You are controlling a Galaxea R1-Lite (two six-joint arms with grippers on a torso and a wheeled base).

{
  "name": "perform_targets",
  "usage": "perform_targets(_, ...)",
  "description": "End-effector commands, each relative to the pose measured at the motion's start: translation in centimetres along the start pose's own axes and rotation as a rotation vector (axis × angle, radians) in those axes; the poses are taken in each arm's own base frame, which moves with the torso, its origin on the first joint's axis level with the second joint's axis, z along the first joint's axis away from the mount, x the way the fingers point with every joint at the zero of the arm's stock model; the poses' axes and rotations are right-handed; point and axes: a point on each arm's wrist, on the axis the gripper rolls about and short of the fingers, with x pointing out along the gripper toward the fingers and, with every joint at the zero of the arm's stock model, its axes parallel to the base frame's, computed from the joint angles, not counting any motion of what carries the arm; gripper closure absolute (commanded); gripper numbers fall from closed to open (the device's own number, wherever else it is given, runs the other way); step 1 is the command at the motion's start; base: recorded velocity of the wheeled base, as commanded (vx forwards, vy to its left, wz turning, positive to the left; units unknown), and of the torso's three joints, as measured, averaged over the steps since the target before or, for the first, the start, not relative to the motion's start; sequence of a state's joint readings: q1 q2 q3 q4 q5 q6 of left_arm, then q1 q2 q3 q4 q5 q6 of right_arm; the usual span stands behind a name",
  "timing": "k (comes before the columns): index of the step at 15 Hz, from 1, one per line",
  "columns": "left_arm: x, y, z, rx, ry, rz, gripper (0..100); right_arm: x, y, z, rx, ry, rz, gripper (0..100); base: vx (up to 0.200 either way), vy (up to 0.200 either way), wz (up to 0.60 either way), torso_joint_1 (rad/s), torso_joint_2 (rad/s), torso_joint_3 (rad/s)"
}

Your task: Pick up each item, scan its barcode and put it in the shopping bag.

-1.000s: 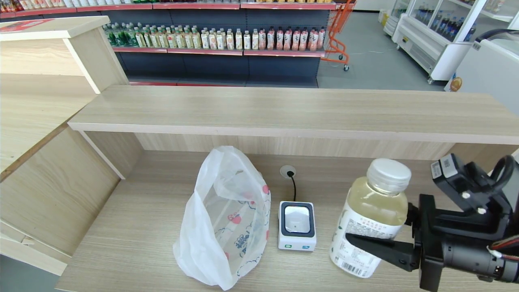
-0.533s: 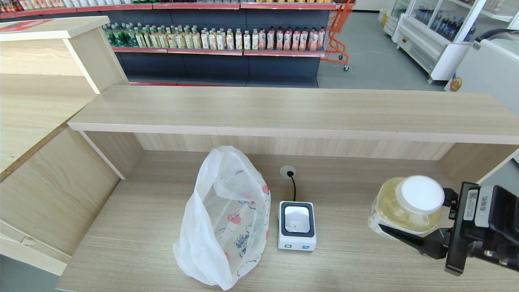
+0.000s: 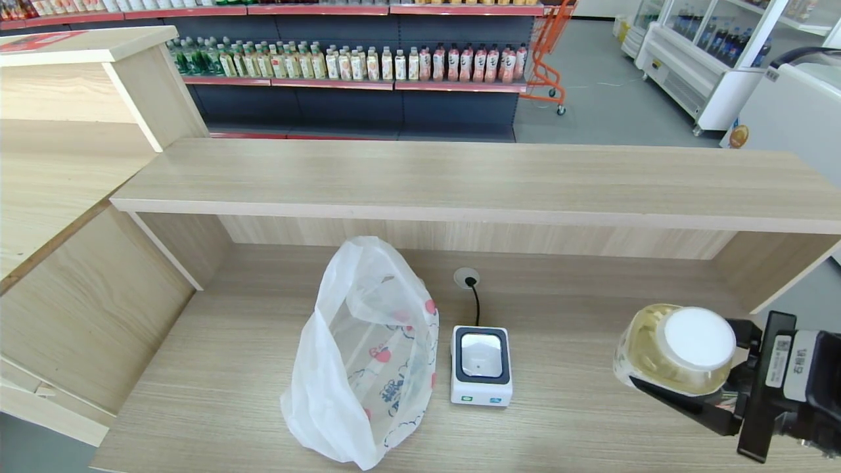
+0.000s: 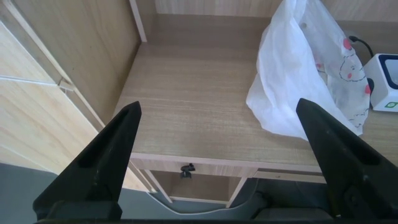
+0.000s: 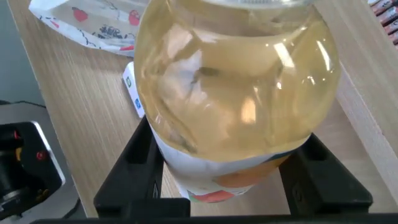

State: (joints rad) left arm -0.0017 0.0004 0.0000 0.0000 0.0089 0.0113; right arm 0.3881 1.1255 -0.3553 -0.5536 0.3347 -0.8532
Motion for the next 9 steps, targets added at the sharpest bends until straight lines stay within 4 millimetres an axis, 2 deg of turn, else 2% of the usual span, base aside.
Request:
perform_targets(1, 0.0, 0.0, 0.0, -0.001, 0.000, 0.000, 0, -0.4, 0.2, 0.1, 0.053, -0.012, -0.002, 100, 0.000, 0.200, 0.00, 0.002, 0.00, 0.002)
perform_targets(5, 0.0, 0.0, 0.0, -0.001, 0.000, 0.000, 0, -0.5, 0.0, 0.3, 0.119, -0.022, -0.009, 100, 0.000, 0.200, 0.00, 0.001, 0.00, 0.005)
perform_targets(9, 0.0, 0.0, 0.0, 0.001, 0.000, 0.000, 0, 0.2, 0.2, -0.8, 0.163, 0.035, 0.007, 100, 0.000, 0.200, 0.00, 0.001, 0.00, 0.004)
